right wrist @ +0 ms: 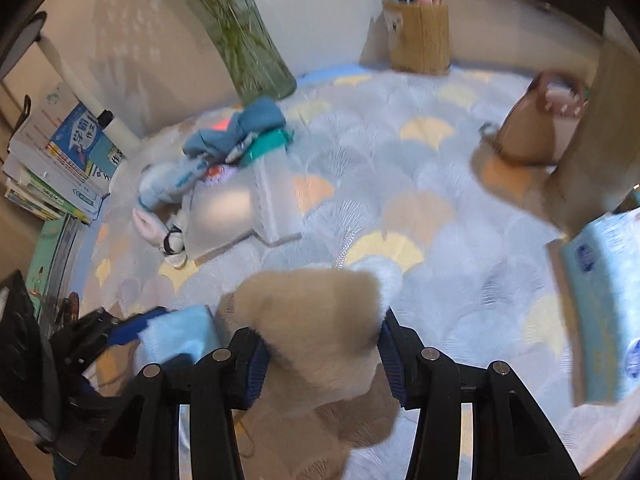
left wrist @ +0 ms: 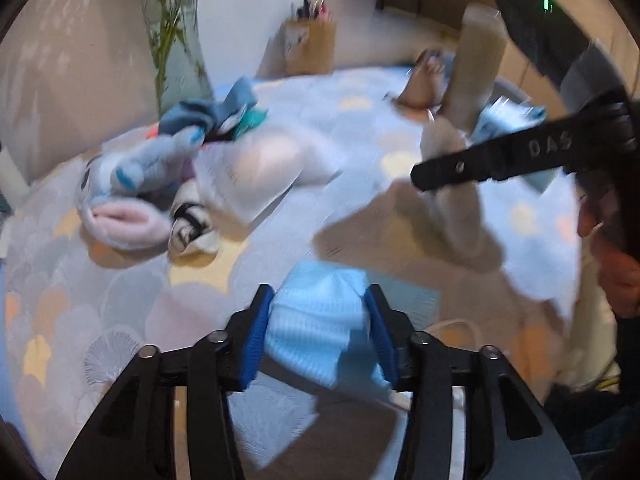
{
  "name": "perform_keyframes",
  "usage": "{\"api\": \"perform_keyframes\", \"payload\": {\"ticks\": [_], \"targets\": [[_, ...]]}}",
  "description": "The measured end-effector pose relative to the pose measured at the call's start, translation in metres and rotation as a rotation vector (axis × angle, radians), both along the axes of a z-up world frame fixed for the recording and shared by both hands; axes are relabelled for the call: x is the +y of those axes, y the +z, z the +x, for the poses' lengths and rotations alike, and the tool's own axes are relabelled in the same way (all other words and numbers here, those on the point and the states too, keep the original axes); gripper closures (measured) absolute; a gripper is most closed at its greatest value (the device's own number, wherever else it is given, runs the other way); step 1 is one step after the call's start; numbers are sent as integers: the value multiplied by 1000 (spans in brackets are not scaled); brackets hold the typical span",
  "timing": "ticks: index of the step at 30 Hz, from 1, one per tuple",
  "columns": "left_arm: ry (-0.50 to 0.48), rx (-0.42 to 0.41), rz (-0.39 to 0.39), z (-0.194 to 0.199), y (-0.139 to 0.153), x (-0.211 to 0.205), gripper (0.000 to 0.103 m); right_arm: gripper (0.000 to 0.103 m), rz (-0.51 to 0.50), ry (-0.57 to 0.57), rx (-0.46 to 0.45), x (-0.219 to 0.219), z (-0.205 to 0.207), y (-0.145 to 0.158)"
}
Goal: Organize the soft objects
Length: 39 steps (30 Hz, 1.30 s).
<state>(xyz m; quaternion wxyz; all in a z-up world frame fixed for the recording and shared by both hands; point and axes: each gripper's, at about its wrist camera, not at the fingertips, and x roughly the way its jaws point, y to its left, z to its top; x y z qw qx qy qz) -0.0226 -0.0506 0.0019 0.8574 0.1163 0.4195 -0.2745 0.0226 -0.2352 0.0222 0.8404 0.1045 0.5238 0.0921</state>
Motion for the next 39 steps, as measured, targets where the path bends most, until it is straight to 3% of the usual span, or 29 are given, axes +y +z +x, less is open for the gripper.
{"api": "perform_keyframes", "payload": {"ticks": [2, 3, 7, 11, 14, 19, 21, 24, 26, 30, 34, 39], "targets": [[25, -1, 6, 1, 1, 4, 37, 50, 17, -2, -15, 6, 1, -4], [47, -10, 8, 1, 3, 8, 30, 42, 32, -1, -21, 7, 2, -7], [123, -11, 4, -2, 5, 31, 27, 27, 58, 32, -60, 12, 1, -9], [245, 42, -17, -8, 3, 63, 26, 23, 77, 49, -107, 6, -11, -3], [312, 96, -83, -13, 6, 75, 26, 15, 81, 39, -123, -4, -17, -2], [228, 229, -323, -24, 13, 65, 26, 14, 119, 25, -94, -15, -18, -9], [255, 284, -382, -19, 9, 58, 26, 14, 124, 22, -93, -16, -19, -9], [486, 325, -358, -12, -2, 59, 26, 14, 119, 23, -103, -18, -21, -7], [564, 339, -392, -12, -6, 59, 24, 14, 105, 24, -113, -18, -23, -6], [551, 345, -402, -14, -5, 44, 22, 14, 90, 47, -117, -8, -24, -8], [561, 281, -279, -14, -6, 22, 21, 14, 83, 67, -108, 4, -21, -13], [589, 215, -223, -10, -6, 15, 21, 16, 27, 42, -98, 6, -18, -18]]}}
